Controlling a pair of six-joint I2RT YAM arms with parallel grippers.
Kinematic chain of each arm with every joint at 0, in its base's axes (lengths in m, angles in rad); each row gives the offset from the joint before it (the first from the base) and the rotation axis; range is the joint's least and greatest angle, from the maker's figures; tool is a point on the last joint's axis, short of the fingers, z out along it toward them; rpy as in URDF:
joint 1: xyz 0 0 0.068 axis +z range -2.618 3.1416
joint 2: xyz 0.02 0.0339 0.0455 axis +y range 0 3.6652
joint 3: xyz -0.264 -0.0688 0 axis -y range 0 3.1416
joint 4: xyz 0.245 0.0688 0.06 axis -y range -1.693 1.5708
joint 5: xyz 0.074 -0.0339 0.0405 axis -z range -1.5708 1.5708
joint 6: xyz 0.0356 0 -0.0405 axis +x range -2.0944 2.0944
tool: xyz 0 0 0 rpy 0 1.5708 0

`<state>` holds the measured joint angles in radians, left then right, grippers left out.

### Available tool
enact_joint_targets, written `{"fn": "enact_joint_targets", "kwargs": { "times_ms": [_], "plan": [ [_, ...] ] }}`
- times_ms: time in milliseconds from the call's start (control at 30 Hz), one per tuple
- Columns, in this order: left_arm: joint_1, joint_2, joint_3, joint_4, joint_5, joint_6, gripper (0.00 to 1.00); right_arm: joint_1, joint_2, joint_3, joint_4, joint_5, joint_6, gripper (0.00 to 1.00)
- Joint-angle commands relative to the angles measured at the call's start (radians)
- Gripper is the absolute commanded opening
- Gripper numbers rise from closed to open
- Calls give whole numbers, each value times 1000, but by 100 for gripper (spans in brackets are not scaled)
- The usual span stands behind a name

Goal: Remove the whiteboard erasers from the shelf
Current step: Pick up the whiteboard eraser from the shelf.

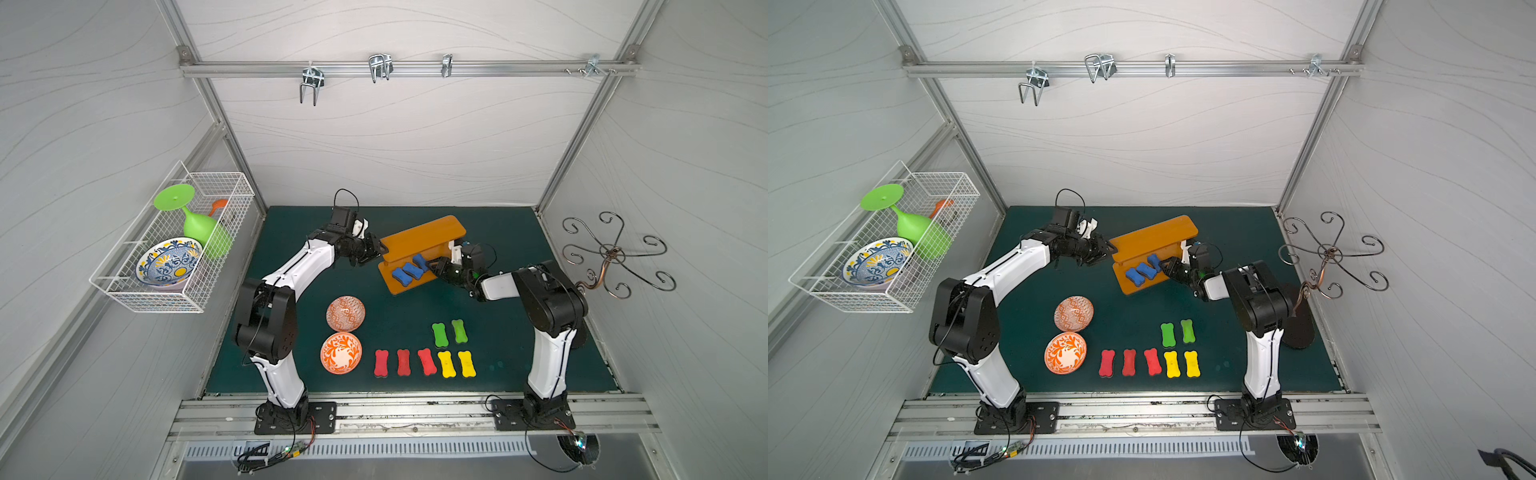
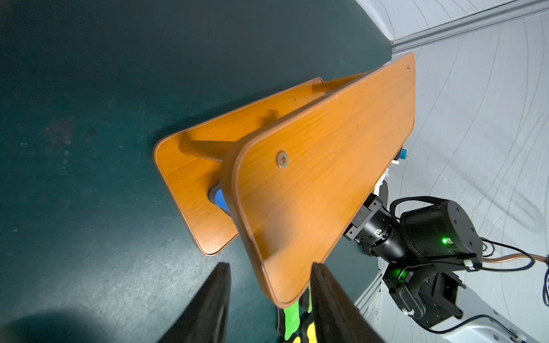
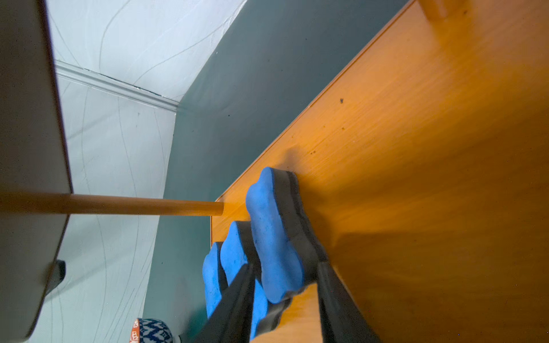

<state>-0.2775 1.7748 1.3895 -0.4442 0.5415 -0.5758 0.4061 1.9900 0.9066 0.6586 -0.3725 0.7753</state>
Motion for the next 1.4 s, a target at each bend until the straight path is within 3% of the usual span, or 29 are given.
{"fn": "enact_joint_targets", "kwargs": {
  "times_ms": [0, 267, 400, 700, 967, 1167, 1367],
  "plan": [
    [3, -3, 2, 20, 20, 21, 47, 11, 13, -18, 50, -48, -31, 35],
    [6, -4, 0, 24, 21, 21, 47, 9, -46, -43, -11, -20, -90, 33],
    [6, -4, -1, 25, 23, 20, 47, 7, -35, -8, -61, 13, -99, 42],
    [12, 0, -1, 30, 33, 16, 46, 12, -7, 24, -56, 16, -93, 50],
    [12, -2, -4, 31, 35, 15, 46, 13, 41, 70, -52, -7, -102, 51],
    [12, -2, -6, 32, 38, 16, 46, 10, 77, 92, -72, -25, -126, 43],
    [15, -5, -7, 32, 38, 16, 46, 7, 85, 85, -93, -10, -151, 26]
  ]
}}
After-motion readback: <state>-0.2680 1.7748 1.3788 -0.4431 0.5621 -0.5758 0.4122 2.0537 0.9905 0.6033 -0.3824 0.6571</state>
